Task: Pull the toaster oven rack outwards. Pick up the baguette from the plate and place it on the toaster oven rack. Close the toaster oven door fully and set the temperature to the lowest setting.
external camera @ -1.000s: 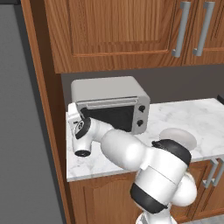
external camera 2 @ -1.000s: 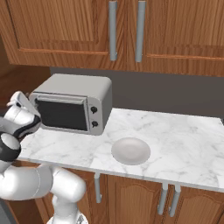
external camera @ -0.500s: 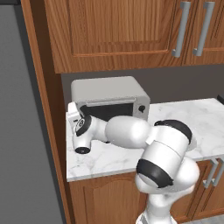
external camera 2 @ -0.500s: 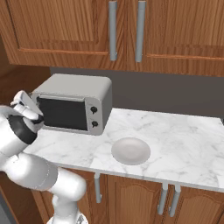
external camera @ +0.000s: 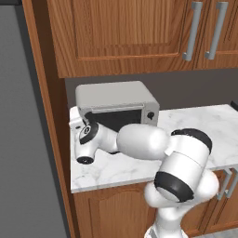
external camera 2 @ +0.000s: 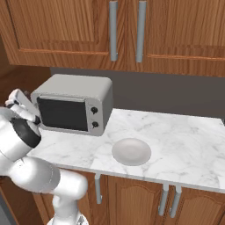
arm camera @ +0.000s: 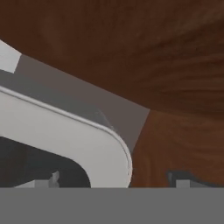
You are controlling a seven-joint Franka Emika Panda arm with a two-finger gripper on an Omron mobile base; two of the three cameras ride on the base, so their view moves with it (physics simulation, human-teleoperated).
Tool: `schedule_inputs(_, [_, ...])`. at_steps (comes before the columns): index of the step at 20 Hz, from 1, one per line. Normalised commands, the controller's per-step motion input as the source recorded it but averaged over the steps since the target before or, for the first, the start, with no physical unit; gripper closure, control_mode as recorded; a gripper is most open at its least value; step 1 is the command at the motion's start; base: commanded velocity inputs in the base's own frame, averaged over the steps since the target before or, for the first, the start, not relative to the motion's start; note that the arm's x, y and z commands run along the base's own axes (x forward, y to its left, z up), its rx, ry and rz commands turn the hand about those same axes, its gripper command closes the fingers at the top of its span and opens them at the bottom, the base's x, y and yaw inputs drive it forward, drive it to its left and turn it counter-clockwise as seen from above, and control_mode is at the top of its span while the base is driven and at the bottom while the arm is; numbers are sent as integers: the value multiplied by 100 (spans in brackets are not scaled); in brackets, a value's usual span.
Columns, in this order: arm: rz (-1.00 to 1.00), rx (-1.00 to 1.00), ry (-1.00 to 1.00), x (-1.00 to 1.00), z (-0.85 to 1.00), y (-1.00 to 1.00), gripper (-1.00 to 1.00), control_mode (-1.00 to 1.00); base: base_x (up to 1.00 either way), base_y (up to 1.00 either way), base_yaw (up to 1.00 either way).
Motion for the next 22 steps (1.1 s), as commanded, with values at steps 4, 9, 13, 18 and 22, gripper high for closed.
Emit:
schedule_inputs(4, [0,0,0,-67,78,-1,-100,-100,0,0,0])
schedule_inputs(9, [0,4,1,-85,63,-20,-100,-100,0,0,0])
schedule_inputs(13, [0,31,13,-90,44,-65,-100,-100,0,0,0])
schedule_inputs(18, [-4,60,26,-65,55,-82,-100,-100,0,0,0])
schedule_inputs(22, [-5,72,30,-54,59,-74,-100,-100,0,0,0])
